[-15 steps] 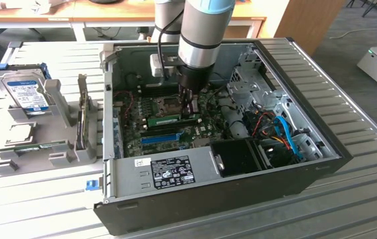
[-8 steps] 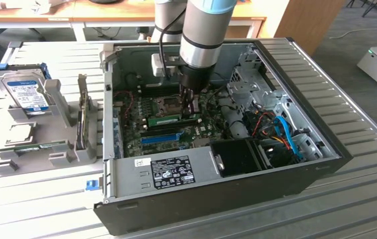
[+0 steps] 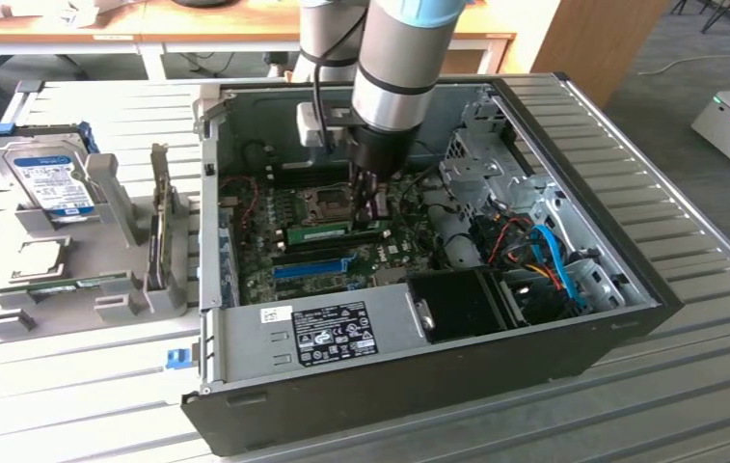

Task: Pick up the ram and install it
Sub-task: 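Insert the ram into the slot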

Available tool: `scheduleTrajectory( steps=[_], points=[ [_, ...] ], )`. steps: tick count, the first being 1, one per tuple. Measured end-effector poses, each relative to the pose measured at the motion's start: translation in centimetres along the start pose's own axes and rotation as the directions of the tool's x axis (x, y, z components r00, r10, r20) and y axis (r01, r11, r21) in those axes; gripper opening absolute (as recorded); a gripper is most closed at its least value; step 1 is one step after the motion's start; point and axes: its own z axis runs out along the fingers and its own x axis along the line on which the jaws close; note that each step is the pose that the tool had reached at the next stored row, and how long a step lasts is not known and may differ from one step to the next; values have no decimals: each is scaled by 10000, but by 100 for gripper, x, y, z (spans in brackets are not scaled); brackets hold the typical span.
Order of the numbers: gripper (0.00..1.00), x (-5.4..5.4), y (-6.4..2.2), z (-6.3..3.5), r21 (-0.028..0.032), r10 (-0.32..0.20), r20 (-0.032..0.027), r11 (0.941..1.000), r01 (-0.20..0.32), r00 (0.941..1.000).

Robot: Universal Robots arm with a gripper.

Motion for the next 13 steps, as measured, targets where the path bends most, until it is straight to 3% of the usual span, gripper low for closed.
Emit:
scheduleTrajectory(
  steps=[4, 13],
  points=[
    [13, 0, -33, -3, -156, 5, -5, 9999, -5, 10000],
    [13, 0, 4, 2, -160, 14, -1, 9999, -14, 10000]
  ],
)
